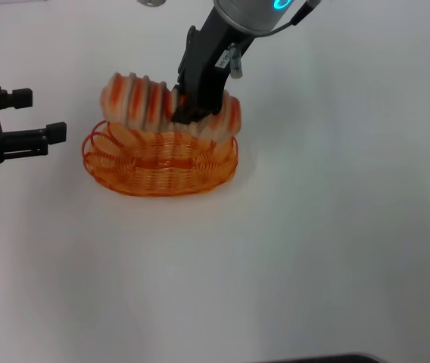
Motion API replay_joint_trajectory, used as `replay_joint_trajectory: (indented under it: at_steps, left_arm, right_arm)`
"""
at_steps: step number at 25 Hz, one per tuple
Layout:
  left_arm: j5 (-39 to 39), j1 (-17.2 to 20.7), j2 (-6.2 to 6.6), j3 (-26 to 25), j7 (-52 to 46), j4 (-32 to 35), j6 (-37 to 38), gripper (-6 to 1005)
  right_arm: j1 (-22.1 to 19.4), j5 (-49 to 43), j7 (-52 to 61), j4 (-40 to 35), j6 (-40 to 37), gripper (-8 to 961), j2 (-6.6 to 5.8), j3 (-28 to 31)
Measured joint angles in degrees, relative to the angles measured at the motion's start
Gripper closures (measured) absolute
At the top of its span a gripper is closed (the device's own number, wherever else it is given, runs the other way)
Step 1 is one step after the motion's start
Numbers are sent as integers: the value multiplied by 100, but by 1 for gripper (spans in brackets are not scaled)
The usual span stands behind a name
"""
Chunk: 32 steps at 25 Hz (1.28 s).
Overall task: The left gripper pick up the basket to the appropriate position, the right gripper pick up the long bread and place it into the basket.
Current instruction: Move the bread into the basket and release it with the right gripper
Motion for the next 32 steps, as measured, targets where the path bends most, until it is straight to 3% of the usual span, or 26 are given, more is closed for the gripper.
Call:
replay_joint_trajectory:
  at_steps: [10, 18, 24, 29, 32]
  left_arm:
    - [0, 9, -18, 0, -2, 94, 35, 123]
    - [-3, 9, -22, 0, -10, 99, 40, 123]
    - [-8, 4, -26, 0, -20, 99, 40, 123]
    - [-9, 2, -27, 0, -29, 98, 48, 123]
    - [-10, 0, -27, 0, -31, 98, 51, 123]
  right_arm:
    - [-62, 275, 21, 32, 50, 667, -20, -68]
    - [-127, 280, 18, 70, 104, 530, -49, -69]
    - [-138, 321, -14, 86, 166, 325, -53, -57]
    - [-135, 326, -18, 86, 205, 235, -53, -45]
    - [-163, 358, -10, 82, 273, 235, -55, -29]
